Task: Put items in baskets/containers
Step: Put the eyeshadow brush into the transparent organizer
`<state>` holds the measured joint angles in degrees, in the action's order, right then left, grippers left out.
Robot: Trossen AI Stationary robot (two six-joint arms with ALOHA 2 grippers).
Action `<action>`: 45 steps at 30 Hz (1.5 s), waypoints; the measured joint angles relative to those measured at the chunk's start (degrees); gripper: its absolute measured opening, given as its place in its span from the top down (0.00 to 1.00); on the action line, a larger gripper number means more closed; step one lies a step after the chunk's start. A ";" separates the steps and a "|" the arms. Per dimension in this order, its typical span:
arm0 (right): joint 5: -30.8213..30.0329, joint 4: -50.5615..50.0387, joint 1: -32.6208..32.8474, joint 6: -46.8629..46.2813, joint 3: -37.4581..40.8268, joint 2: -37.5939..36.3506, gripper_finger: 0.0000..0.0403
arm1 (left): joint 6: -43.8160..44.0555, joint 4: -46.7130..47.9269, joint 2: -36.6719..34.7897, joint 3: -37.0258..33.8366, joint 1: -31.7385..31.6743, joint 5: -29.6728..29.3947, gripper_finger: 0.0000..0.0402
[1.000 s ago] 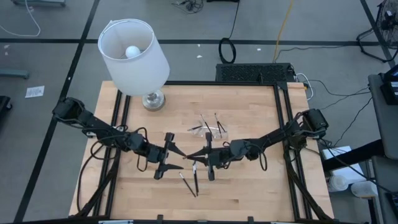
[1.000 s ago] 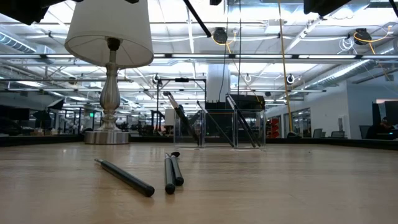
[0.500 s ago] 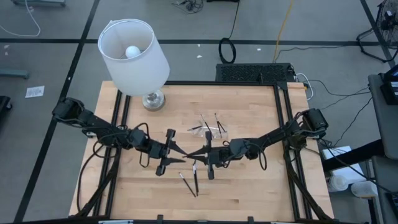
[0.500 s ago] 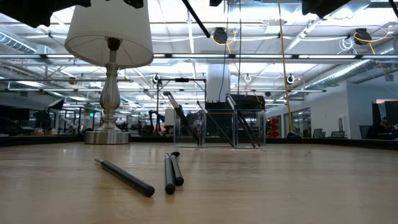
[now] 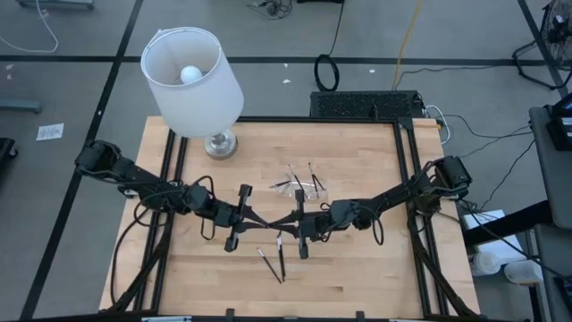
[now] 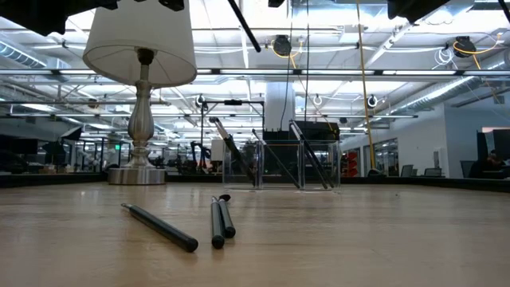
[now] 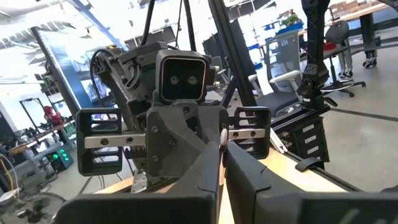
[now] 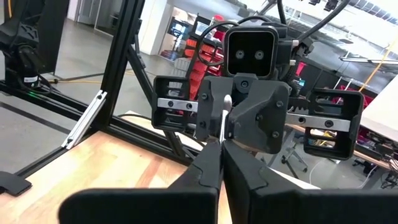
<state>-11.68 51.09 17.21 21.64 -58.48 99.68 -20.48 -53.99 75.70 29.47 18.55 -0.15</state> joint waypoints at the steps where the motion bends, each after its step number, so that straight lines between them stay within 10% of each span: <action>1: 0.00 -0.02 0.00 0.01 0.00 0.00 1.00 | 0.10 0.06 0.00 -0.02 0.00 -0.02 0.96; 23: -12.10 -23.07 12.50 -6.62 -0.07 -5.90 0.98 | 8.90 -1.01 0.48 -1.29 -5.07 -17.37 0.98; 34: -21.45 -35.62 18.47 -21.69 -0.02 -5.84 0.77 | 15.80 -16.86 19.19 3.67 -13.19 -13.91 0.99; 45: -25.65 -39.13 22.26 -22.07 0.00 -5.84 0.84 | 19.05 -16.65 29.71 10.78 -15.63 -23.00 0.99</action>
<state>-37.33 11.95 39.47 -0.44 -58.48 93.84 -1.42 -70.65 105.41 40.26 2.91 -23.15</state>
